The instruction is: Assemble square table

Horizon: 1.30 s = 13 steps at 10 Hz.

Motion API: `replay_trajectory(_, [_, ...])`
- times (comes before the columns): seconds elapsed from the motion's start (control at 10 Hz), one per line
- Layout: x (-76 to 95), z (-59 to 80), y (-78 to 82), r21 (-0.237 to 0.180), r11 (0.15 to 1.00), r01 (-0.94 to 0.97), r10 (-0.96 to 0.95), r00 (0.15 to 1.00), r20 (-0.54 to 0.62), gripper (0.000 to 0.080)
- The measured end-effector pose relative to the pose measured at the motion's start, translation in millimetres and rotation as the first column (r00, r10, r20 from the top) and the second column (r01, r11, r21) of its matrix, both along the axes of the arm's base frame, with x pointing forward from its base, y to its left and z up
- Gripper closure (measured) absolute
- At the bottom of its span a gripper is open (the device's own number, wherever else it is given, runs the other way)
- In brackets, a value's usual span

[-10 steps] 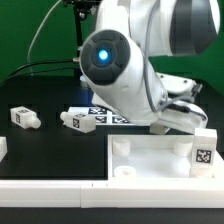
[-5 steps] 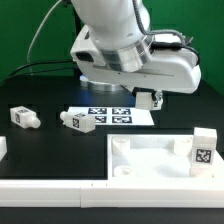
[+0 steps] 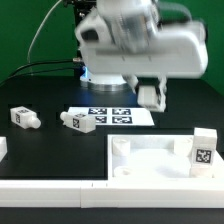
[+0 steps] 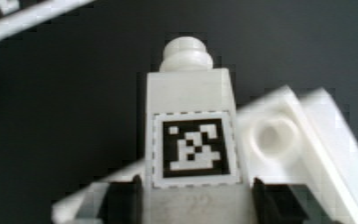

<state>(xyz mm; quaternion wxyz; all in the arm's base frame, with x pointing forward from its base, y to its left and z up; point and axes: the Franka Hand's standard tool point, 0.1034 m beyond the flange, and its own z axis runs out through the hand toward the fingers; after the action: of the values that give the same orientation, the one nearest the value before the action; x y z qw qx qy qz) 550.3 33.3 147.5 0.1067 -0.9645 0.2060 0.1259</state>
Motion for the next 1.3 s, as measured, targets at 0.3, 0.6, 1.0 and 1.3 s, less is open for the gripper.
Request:
replay_trajectory(0.3, [-3.5,-1.6,23.7,-0.101,0.993,0.056,-0.035,0.98,0.197,0.0514])
replay_trajectory(0.6, [19.1,-1.7,21.4,-0.141,0.987,0.08,-0.023,0.931,0.365,0.0514])
replay_trajectory(1.0, [60.1,3.1,15.4,-0.219,0.972,0.089,0.059,0.806,0.589,0.0514])
replay_trajectory(1.3, [55.3,-13.4,-6.9,-0.28,0.959,0.03,0.145,0.8,0.582,0.0514])
